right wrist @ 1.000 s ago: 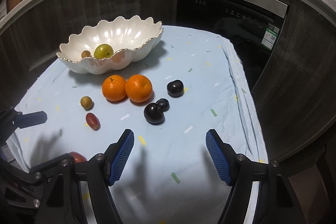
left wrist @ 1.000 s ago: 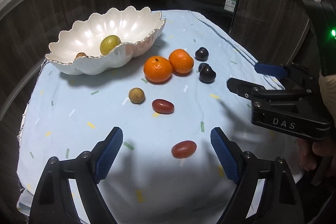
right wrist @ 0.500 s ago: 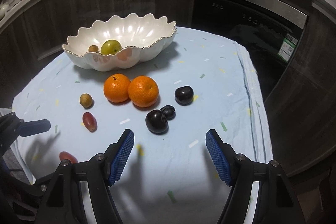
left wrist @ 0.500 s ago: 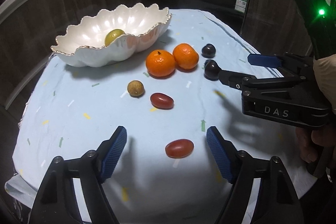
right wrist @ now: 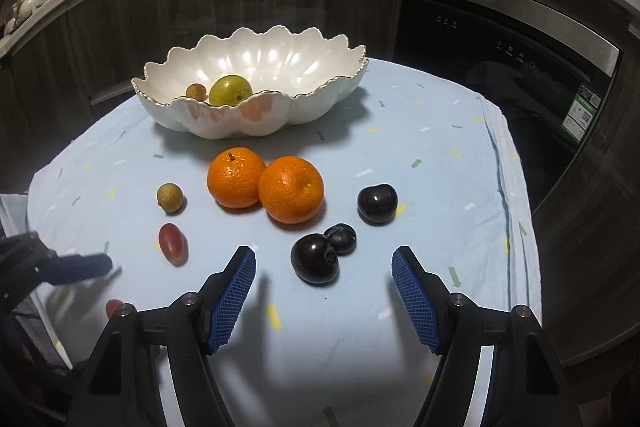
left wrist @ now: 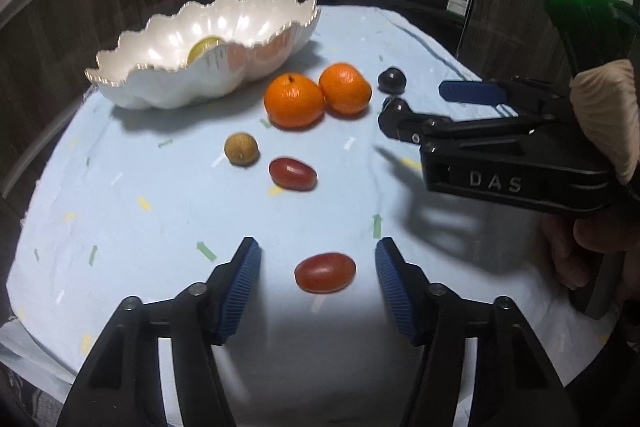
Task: Organize fruits
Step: 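Grasp the red date with the left tool while the right tool grasps a dark plum, then carry the red date and dark plum over the white bowl, then open both tools to drop the red date and dark plum into the bowl, then withdraw both open tools from the bowl toward the remaining fruits, then grasp a red date with the left tool while the right tool grasps a blueberry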
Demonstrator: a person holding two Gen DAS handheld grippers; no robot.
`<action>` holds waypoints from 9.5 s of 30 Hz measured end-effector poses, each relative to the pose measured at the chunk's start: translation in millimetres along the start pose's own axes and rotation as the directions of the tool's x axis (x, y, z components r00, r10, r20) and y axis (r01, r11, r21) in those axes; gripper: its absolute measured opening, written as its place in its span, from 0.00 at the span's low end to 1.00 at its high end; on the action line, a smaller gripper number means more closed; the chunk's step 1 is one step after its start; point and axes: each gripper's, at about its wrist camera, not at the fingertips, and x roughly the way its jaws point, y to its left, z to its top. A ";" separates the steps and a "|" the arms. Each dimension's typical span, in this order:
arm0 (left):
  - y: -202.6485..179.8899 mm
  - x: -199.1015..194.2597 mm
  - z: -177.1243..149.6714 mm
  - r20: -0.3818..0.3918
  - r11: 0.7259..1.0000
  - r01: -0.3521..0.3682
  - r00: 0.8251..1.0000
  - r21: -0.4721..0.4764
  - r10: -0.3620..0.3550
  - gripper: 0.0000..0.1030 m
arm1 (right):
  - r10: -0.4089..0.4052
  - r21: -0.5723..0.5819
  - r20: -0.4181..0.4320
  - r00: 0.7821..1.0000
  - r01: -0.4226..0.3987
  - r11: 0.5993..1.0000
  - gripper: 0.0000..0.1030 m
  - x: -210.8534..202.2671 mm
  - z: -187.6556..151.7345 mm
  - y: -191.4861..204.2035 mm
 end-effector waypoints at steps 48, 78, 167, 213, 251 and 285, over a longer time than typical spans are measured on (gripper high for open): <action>32.1 -29.1 22.4 0.109 0.996 -0.007 0.994 -0.085 0.016 0.27 | -0.003 0.073 -0.060 0.998 0.007 0.997 0.27 -21.9 3.2 7.9; 88.2 -56.8 66.2 0.199 0.983 -0.050 0.976 -0.175 0.085 0.27 | -0.015 0.051 -0.002 1.000 0.016 0.999 0.27 -38.3 64.5 36.8; 113.8 -36.2 162.9 0.131 0.987 -0.102 0.984 -0.123 0.118 0.98 | -0.186 0.161 -0.007 0.983 0.184 0.969 0.79 -12.6 141.6 1.4; 28.9 -29.3 75.1 0.090 0.950 -0.166 0.977 -0.266 0.195 0.98 | -0.136 0.068 0.043 0.990 0.133 0.989 0.79 -43.7 35.6 -30.3; 7.4 17.3 37.8 0.086 0.969 -0.133 0.984 -0.206 0.154 0.65 | 0.027 -0.048 -0.011 1.000 -0.027 0.998 0.58 7.5 11.3 -14.1; 6.3 29.2 36.3 0.101 0.983 -0.081 0.990 -0.162 0.098 0.26 | 0.054 -0.014 -0.080 0.995 -0.055 0.998 0.23 35.3 12.5 -13.9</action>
